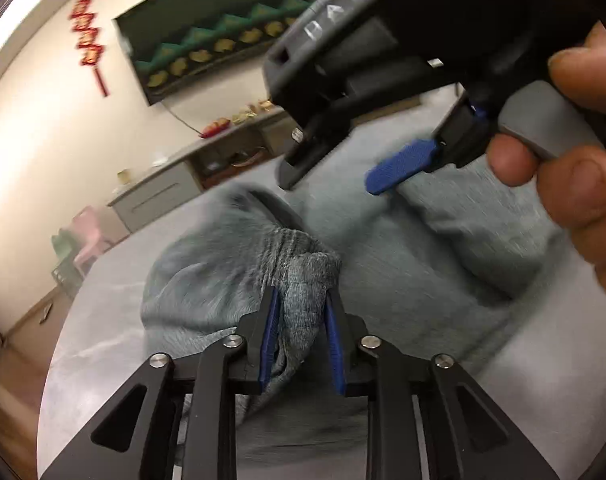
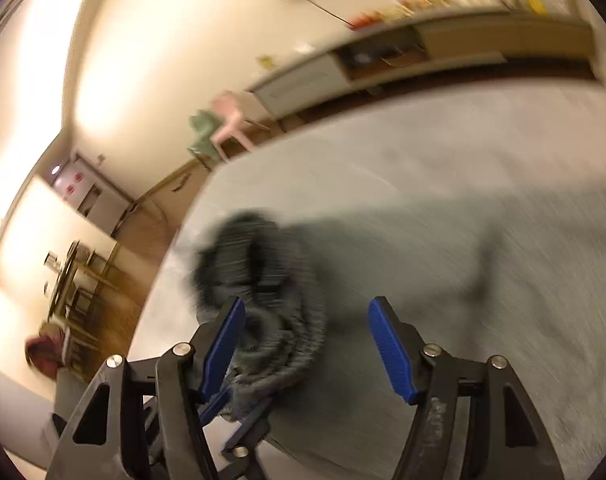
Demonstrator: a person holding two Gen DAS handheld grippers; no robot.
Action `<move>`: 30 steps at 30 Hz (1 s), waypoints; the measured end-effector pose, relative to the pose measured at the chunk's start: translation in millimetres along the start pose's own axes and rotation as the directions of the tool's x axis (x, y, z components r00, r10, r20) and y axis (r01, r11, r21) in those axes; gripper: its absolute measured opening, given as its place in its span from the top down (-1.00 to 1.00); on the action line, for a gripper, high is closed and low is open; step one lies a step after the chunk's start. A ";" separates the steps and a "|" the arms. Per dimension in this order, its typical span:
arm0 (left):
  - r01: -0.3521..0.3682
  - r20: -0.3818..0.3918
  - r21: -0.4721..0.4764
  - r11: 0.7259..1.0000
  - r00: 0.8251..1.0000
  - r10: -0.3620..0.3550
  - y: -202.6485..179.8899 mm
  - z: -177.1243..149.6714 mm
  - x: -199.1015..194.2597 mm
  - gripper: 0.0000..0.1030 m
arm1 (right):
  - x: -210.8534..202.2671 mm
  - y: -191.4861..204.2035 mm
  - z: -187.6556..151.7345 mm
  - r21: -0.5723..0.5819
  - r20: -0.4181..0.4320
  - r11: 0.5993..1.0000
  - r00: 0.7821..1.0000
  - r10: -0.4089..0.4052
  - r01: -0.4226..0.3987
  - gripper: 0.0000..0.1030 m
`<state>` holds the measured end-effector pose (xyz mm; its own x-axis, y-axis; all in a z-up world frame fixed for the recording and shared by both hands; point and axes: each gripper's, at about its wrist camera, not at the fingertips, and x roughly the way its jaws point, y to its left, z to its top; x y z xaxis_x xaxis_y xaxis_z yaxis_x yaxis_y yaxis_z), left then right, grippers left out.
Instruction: Fold clothes
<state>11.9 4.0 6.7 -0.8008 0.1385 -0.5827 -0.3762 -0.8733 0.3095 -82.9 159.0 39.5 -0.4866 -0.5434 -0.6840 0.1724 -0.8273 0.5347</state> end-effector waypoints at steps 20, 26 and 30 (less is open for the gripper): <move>0.109 -0.083 -0.799 0.591 0.954 -0.288 200.3 -82.6 14.0 -0.01 | 106.7 124.0 43.5 -0.509 -0.097 0.857 0.984 -0.147 0.078 -0.39; 0.124 -0.110 -0.836 0.535 0.917 -0.384 196.7 -91.3 35.2 0.02 | 222.0 146.0 52.4 -0.589 -0.215 0.800 0.931 -0.294 0.117 -0.39; 0.102 -0.161 -0.774 0.624 0.922 -0.351 177.1 -87.4 31.1 0.61 | 222.8 142.6 58.8 -0.568 -0.229 0.817 0.936 -0.268 0.095 0.79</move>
<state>-38.8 -187.1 -22.3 -0.5314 0.3591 -0.7672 0.0439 -0.8928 -0.4483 -217.1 -71.7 -7.5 -0.3059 -0.3195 -0.8969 0.5810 -0.8089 0.0900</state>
